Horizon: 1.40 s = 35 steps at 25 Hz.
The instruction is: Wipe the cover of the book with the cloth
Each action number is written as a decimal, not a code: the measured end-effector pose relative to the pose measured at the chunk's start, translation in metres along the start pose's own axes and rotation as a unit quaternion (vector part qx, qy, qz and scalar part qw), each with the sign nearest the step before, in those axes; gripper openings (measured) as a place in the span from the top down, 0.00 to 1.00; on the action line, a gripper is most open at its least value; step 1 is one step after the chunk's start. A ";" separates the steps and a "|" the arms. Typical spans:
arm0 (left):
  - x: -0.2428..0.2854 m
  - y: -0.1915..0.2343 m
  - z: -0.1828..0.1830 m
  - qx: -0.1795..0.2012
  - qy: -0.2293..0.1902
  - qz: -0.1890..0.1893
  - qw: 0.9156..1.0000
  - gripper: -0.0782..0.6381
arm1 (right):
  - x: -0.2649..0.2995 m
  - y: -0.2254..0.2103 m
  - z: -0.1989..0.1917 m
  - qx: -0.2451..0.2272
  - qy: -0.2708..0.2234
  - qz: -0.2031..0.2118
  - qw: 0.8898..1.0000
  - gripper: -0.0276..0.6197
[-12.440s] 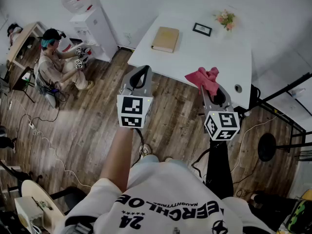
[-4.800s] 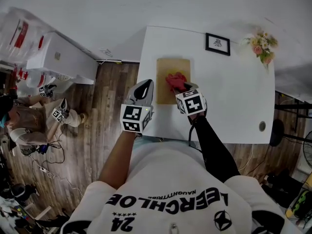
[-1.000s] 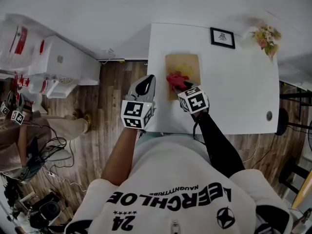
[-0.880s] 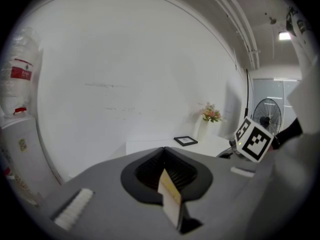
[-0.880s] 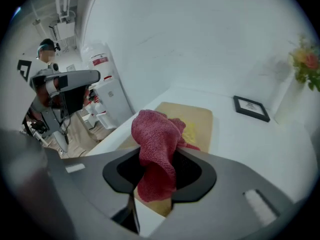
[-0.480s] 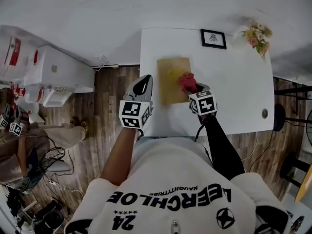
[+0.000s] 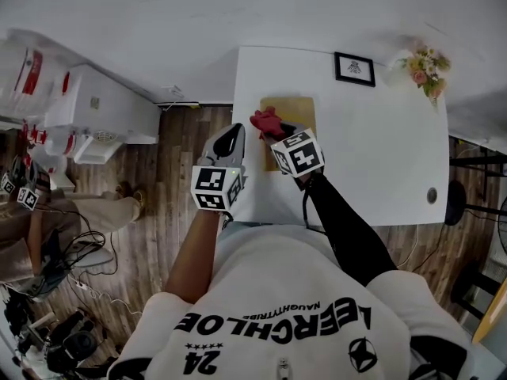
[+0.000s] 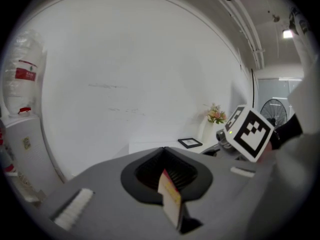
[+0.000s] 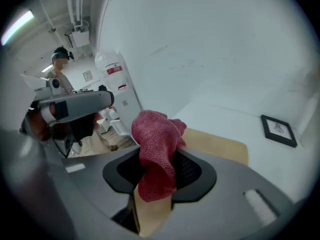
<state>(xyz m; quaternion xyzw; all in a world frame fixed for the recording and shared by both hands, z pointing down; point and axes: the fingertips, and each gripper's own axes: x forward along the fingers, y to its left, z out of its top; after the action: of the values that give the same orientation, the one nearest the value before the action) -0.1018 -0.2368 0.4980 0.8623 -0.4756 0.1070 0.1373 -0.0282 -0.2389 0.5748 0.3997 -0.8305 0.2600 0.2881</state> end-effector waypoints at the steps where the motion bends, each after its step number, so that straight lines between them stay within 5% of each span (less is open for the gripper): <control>1: -0.003 0.003 -0.002 -0.001 0.001 0.007 1.000 0.82 | 0.009 0.006 0.000 -0.008 0.010 0.008 1.000 0.74; 8: -0.021 0.020 -0.012 -0.014 0.004 0.053 0.999 0.82 | 0.027 0.005 -0.017 -0.038 0.034 0.008 0.999 0.74; 21: -0.015 0.006 -0.003 0.015 -0.005 0.058 0.998 0.82 | -0.038 -0.095 -0.042 0.028 0.003 -0.098 0.995 0.74; 27: -0.022 -0.004 0.025 0.045 -0.024 0.045 0.998 0.82 | -0.079 -0.087 -0.015 0.008 -0.097 -0.132 0.986 0.74; 35: -0.037 -0.013 0.087 0.083 -0.072 0.015 0.994 0.82 | -0.160 -0.045 0.046 -0.038 -0.222 -0.184 0.957 0.74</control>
<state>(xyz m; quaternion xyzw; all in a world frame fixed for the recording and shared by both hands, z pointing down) -0.1054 -0.2305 0.4025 0.8689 -0.4867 0.0856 0.0292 0.0781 -0.2119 0.4420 0.5821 -0.7948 0.0752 0.1542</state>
